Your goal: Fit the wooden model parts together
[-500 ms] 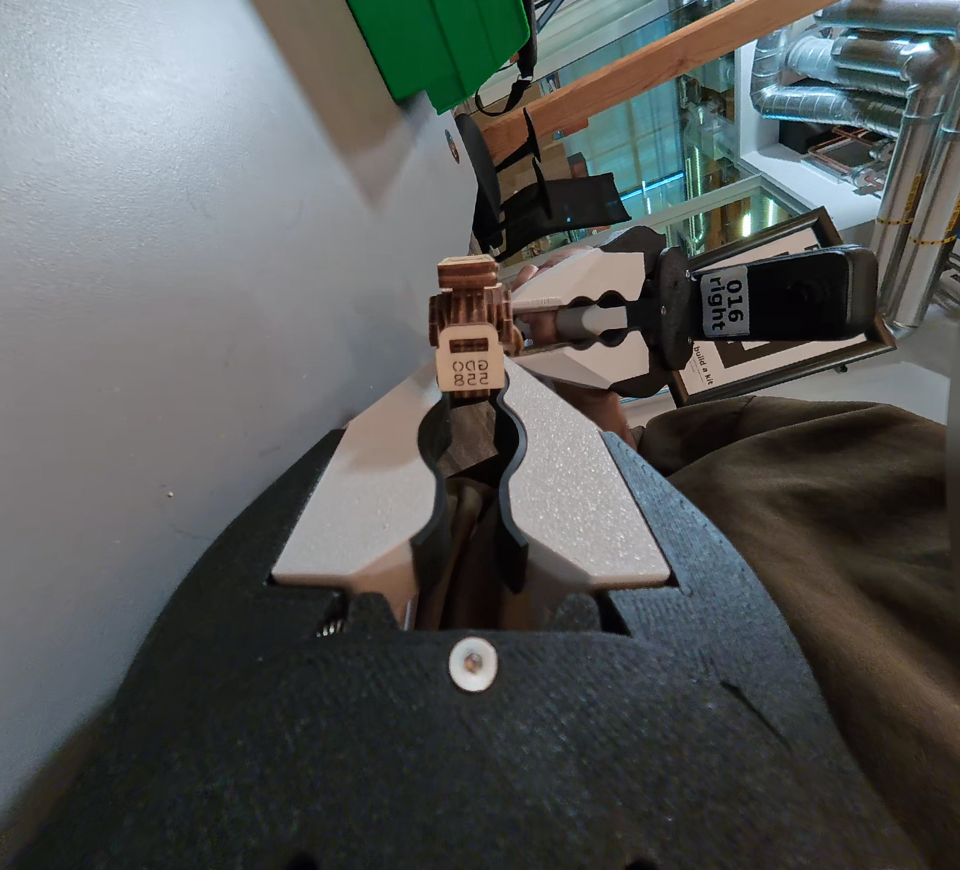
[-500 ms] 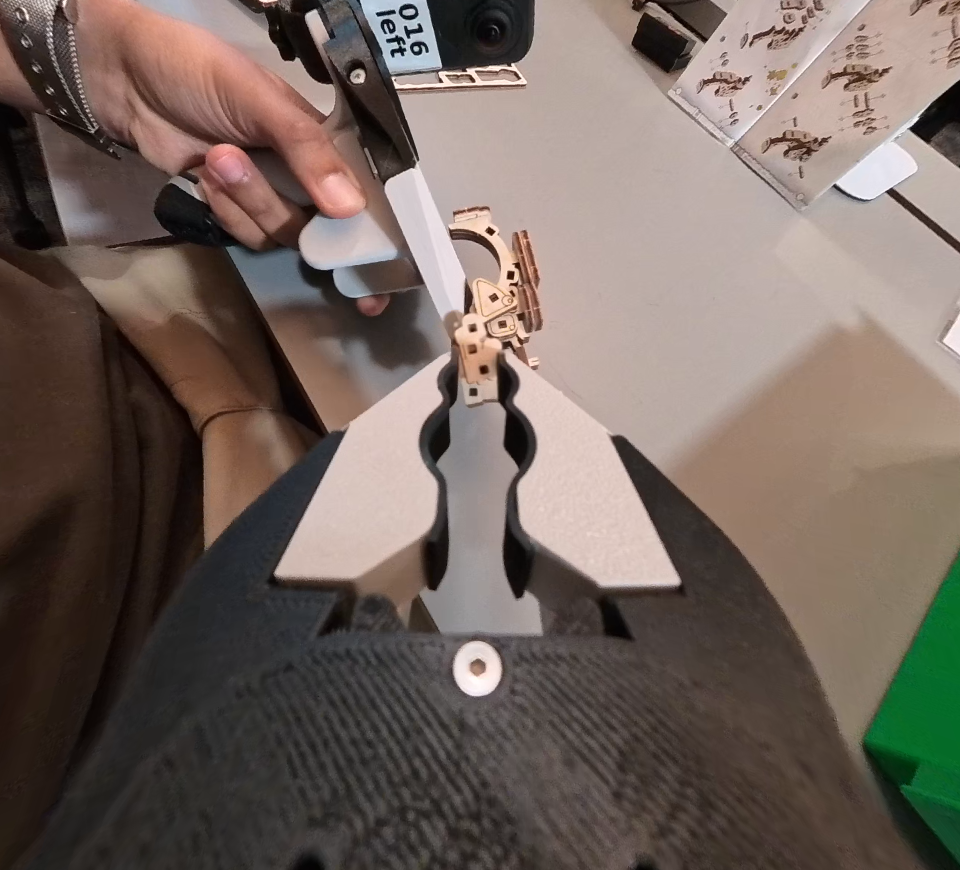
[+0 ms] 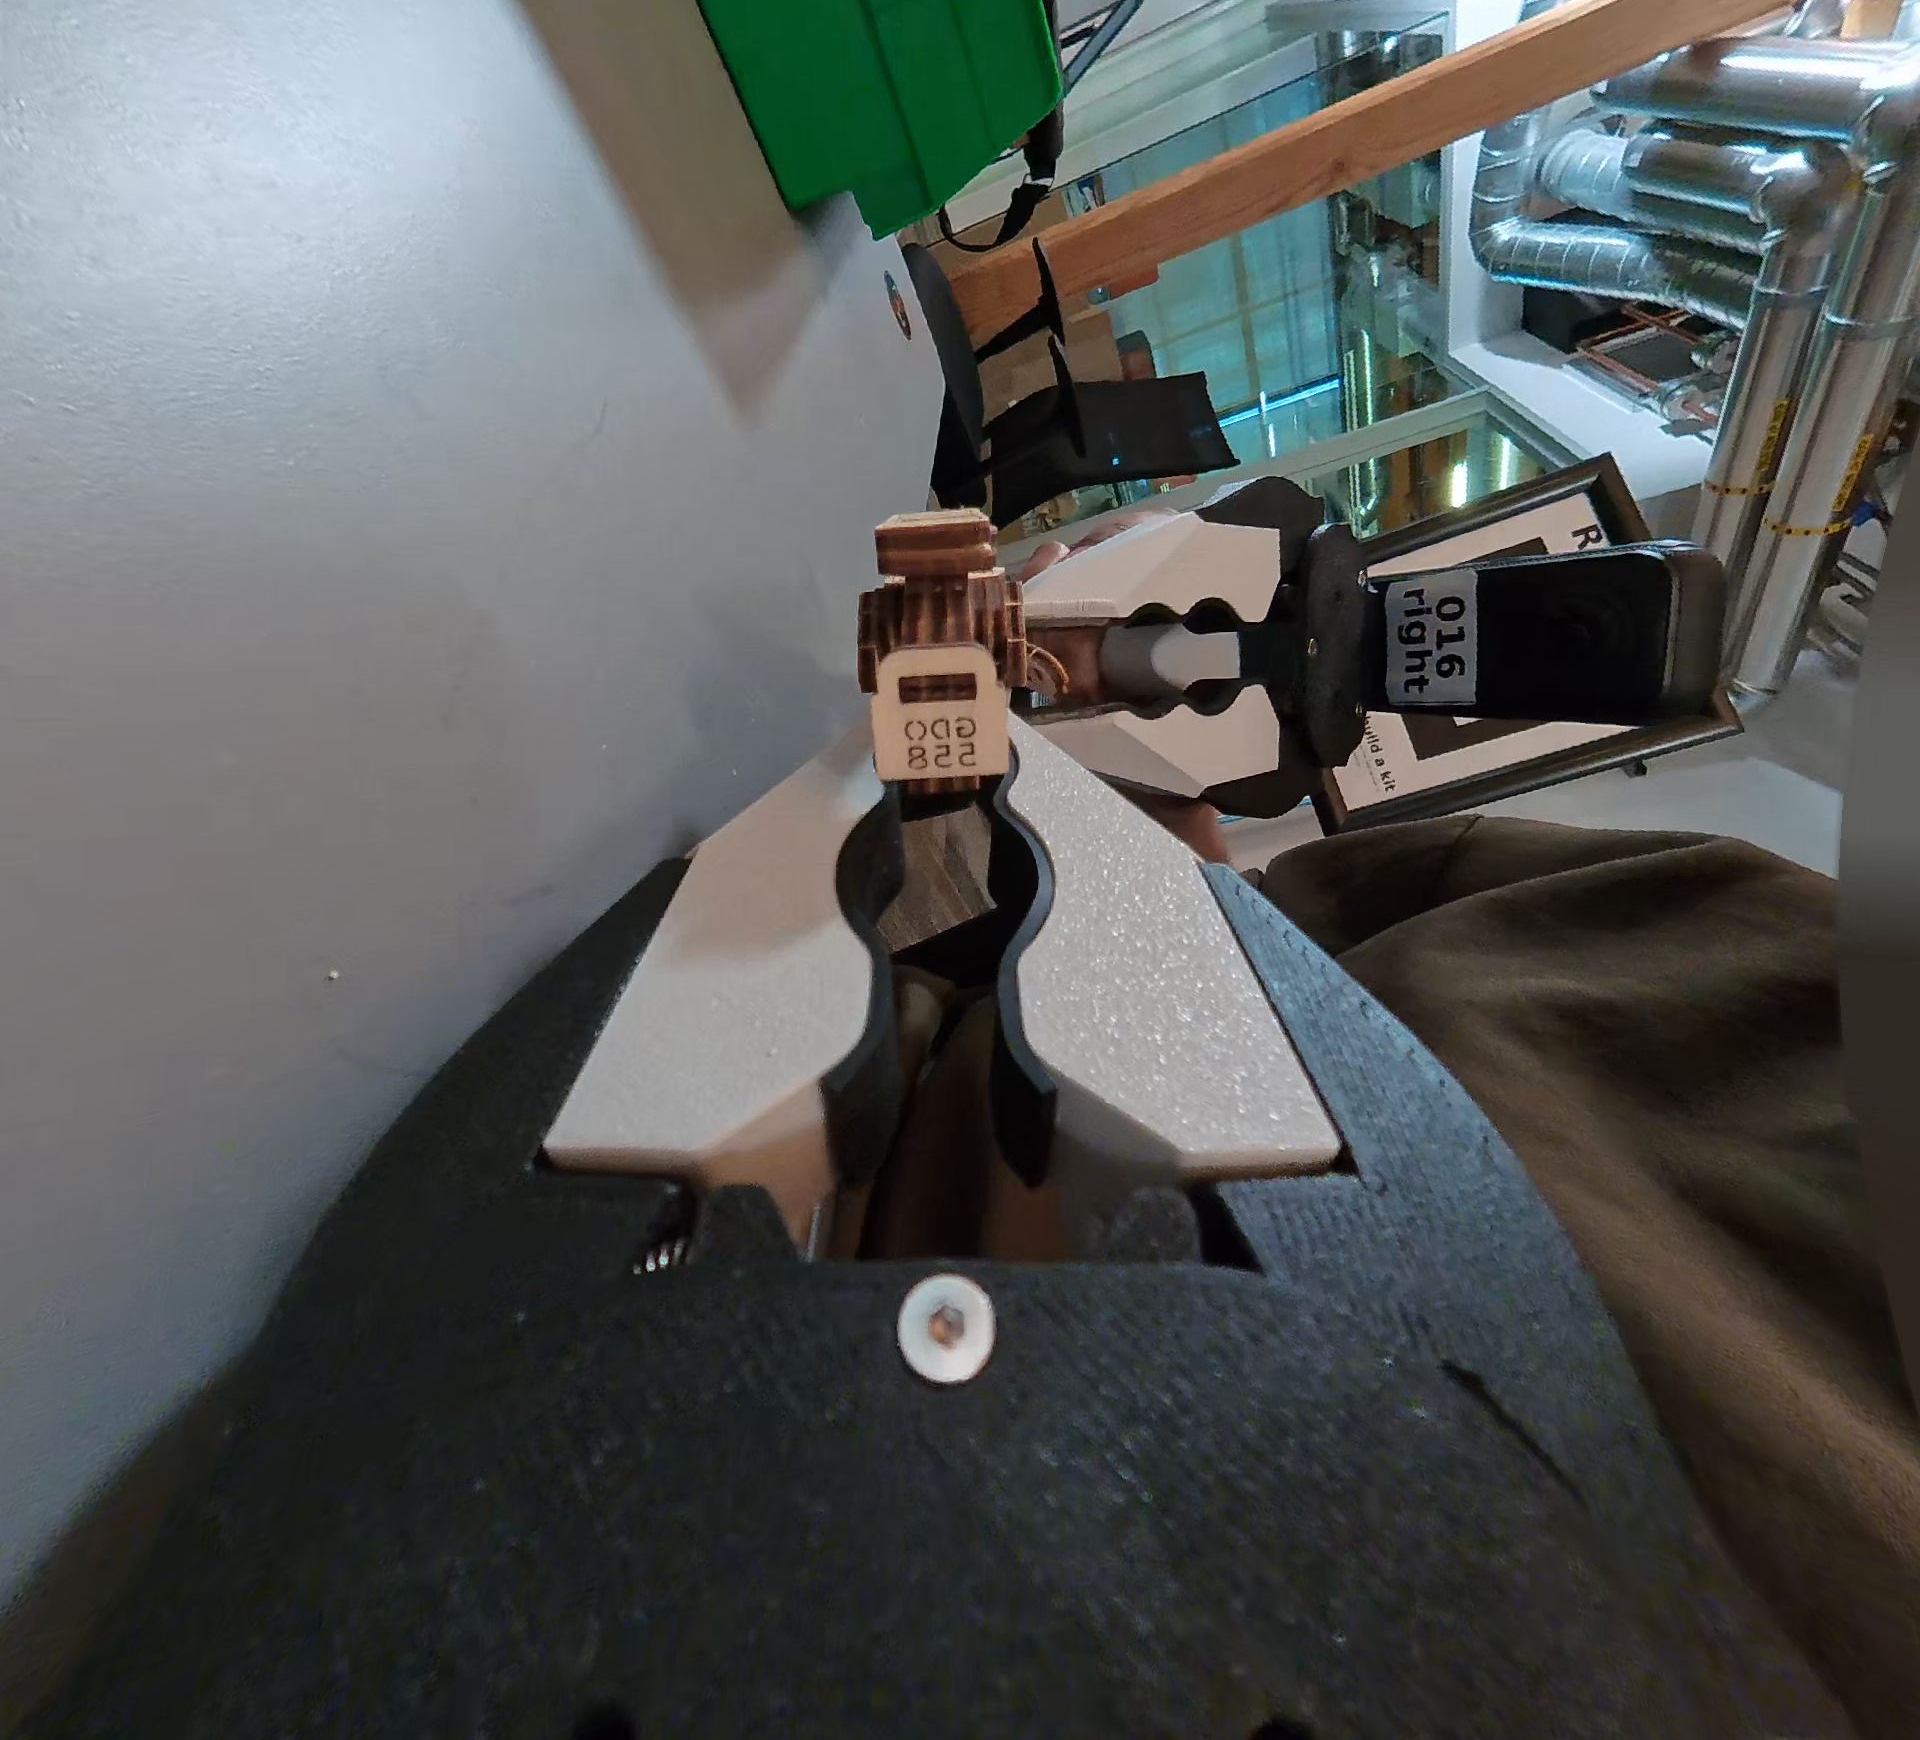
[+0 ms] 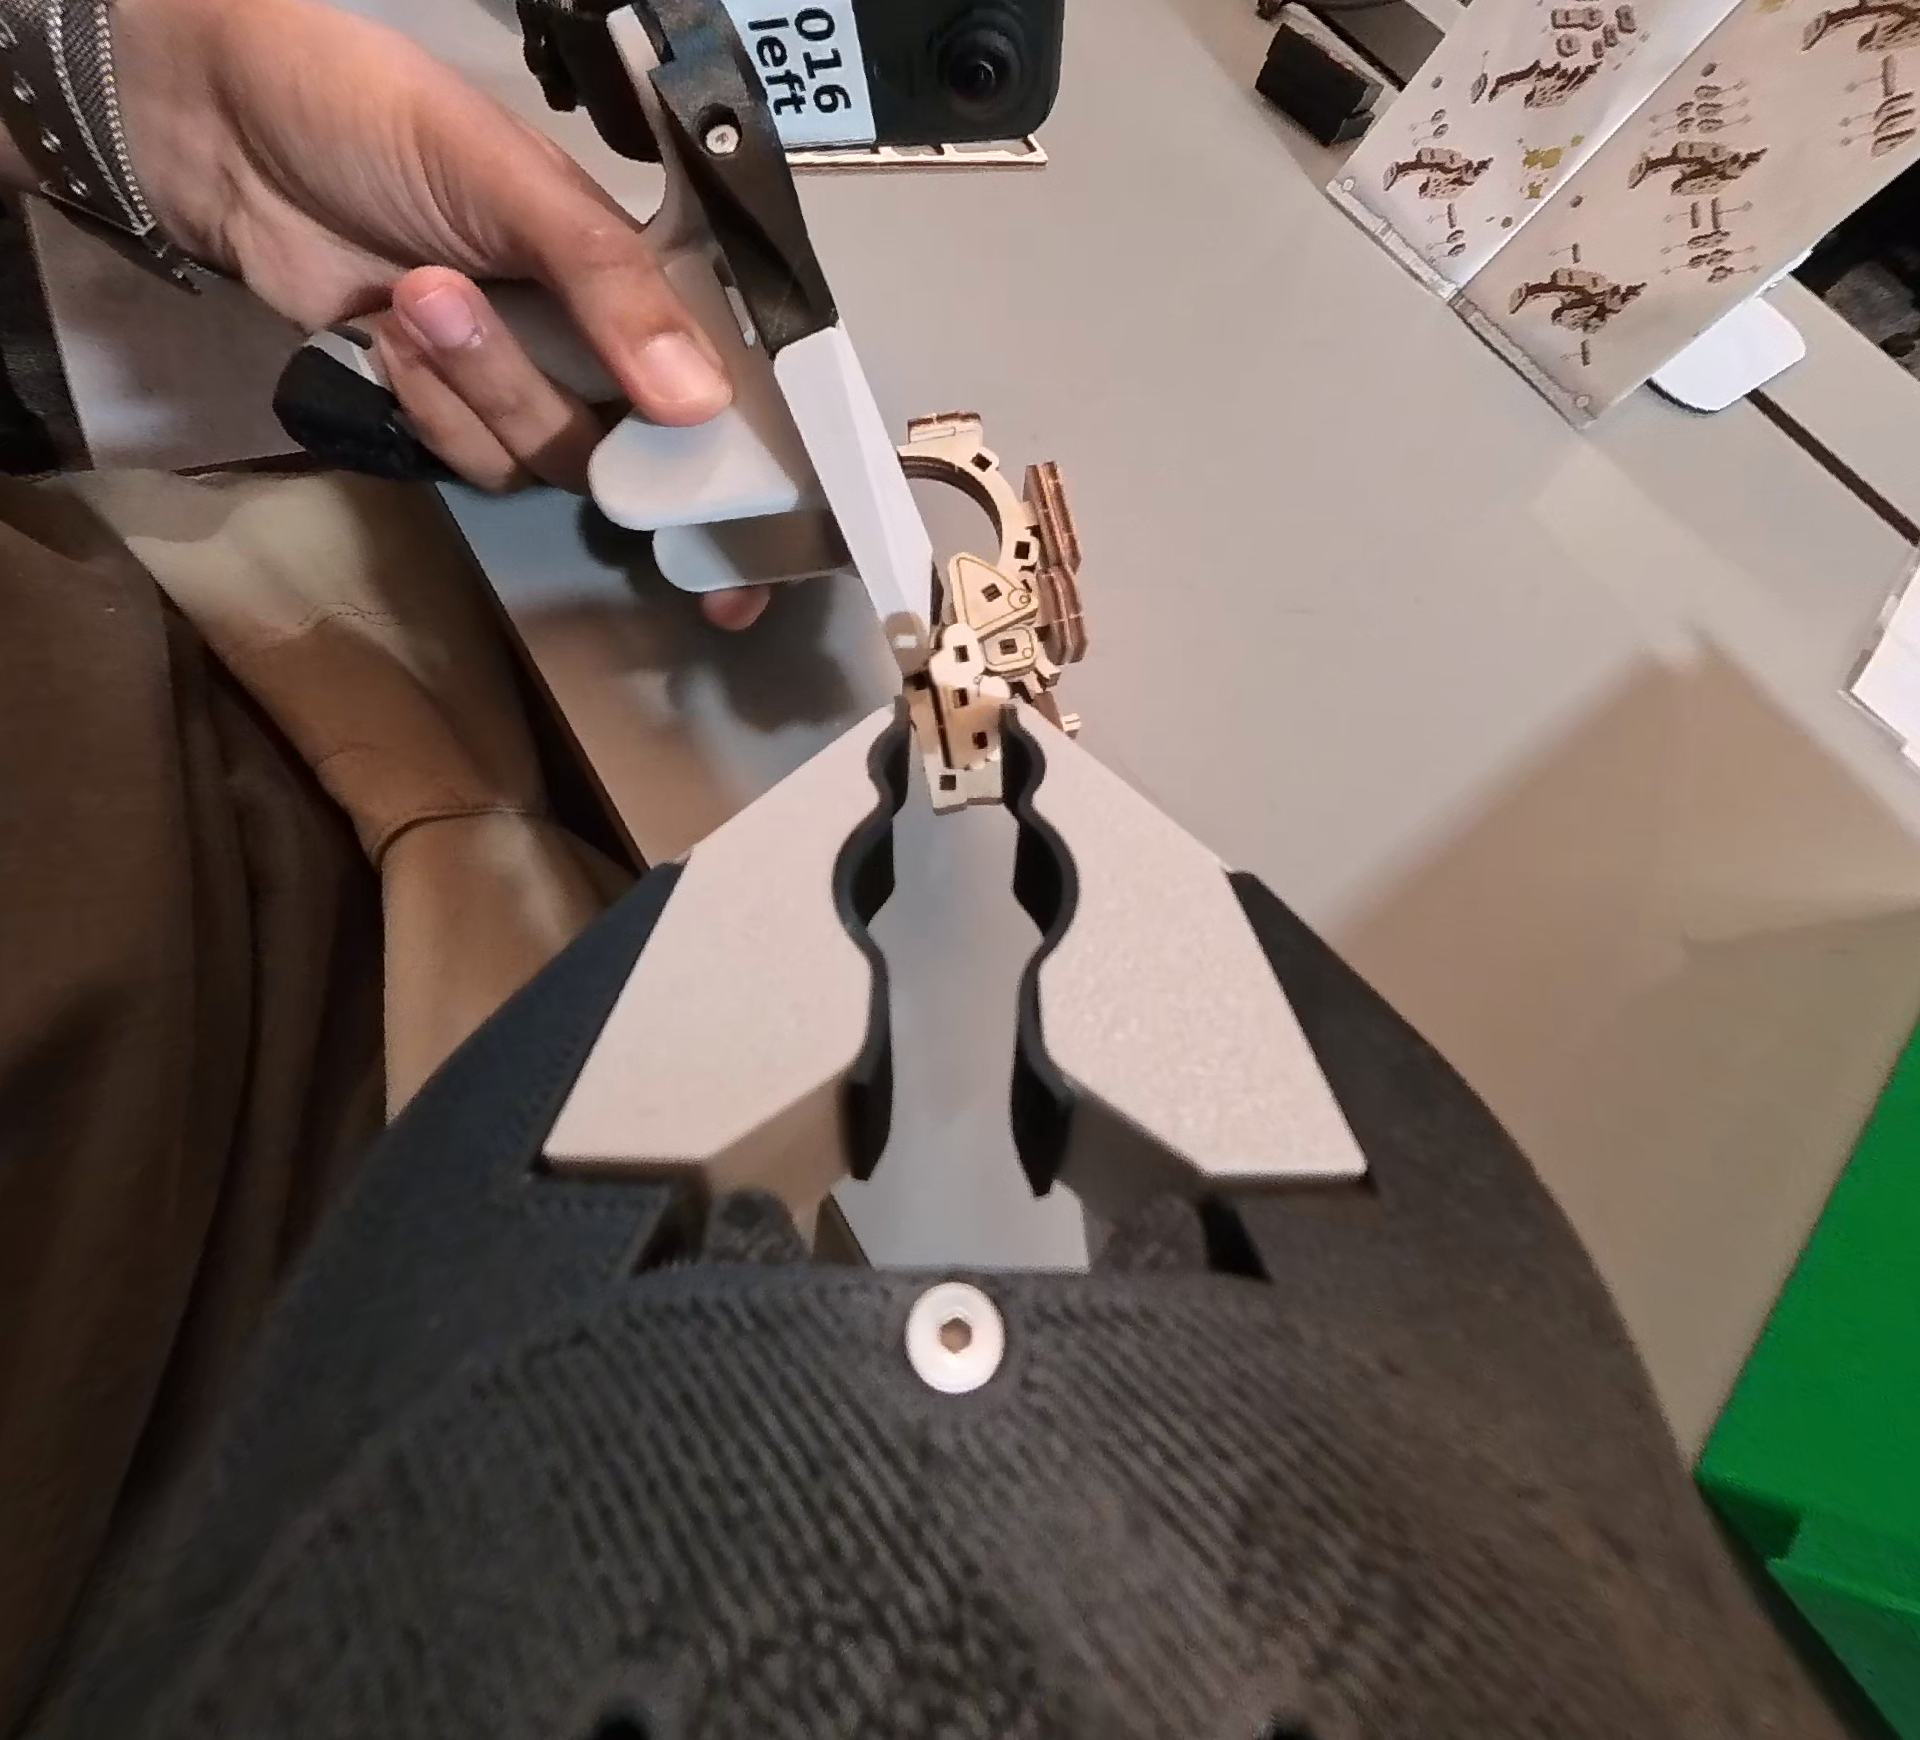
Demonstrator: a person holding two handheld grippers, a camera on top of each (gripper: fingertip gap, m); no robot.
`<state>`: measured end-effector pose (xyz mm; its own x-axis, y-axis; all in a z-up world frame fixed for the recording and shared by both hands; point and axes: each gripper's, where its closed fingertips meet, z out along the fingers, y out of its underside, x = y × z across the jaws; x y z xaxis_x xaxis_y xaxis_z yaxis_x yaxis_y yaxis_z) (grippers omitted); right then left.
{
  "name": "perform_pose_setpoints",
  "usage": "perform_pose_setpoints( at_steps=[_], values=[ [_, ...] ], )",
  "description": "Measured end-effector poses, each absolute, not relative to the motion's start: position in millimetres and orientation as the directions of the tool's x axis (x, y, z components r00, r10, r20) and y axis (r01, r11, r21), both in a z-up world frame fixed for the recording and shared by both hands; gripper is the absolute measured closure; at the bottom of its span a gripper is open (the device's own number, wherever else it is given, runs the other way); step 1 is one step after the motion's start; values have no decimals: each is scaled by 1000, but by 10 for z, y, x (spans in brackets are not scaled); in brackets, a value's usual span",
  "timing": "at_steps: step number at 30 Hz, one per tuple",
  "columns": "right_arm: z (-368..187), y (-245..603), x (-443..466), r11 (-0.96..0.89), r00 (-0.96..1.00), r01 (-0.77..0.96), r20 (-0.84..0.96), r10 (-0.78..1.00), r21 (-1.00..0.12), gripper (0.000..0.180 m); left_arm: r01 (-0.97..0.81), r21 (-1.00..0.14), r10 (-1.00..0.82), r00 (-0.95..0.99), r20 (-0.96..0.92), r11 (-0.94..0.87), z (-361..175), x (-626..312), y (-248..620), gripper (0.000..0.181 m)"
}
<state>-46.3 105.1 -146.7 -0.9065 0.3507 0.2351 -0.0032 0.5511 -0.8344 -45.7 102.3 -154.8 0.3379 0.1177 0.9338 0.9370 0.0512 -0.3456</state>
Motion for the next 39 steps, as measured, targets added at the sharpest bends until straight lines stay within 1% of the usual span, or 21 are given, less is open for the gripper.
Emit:
perform_pose_setpoints(
  at_steps=[8, 26, 30, 34, 36, 39],
  values=[
    [-1436, 1055, -470, 522, -908, 14, 208, 363, -853, 166, 942, -329, 110, 322, 940, 62, -1545, -473, 1011, 176],
    [-1349, 1093, -461, 518, -905, 26, 200, 376, -855, 168, 932, -348, 139, 334, 932, 97, -1553, -522, 991, 176],
    [-1417, 1144, -465, 568, -903, 74, 186, 386, -820, 168, 920, -363, 165, 339, 926, 145, -1550, -592, 937, 176],
    [-1727, 1274, -478, 660, -905, 207, 115, 410, -723, 168, 886, -431, 242, 386, 890, 170, -1572, -705, 824, 176],
    [-1890, 1320, -466, 686, -905, 265, 71, 420, -677, 168, 881, -440, 254, 391, 885, 175, -1577, -740, 788, 176],
    [-1953, 1287, -441, 661, -905, 312, -2, 425, -683, 168, 886, -425, 244, 377, 894, 186, -1573, -755, 775, 176]
  ],
)
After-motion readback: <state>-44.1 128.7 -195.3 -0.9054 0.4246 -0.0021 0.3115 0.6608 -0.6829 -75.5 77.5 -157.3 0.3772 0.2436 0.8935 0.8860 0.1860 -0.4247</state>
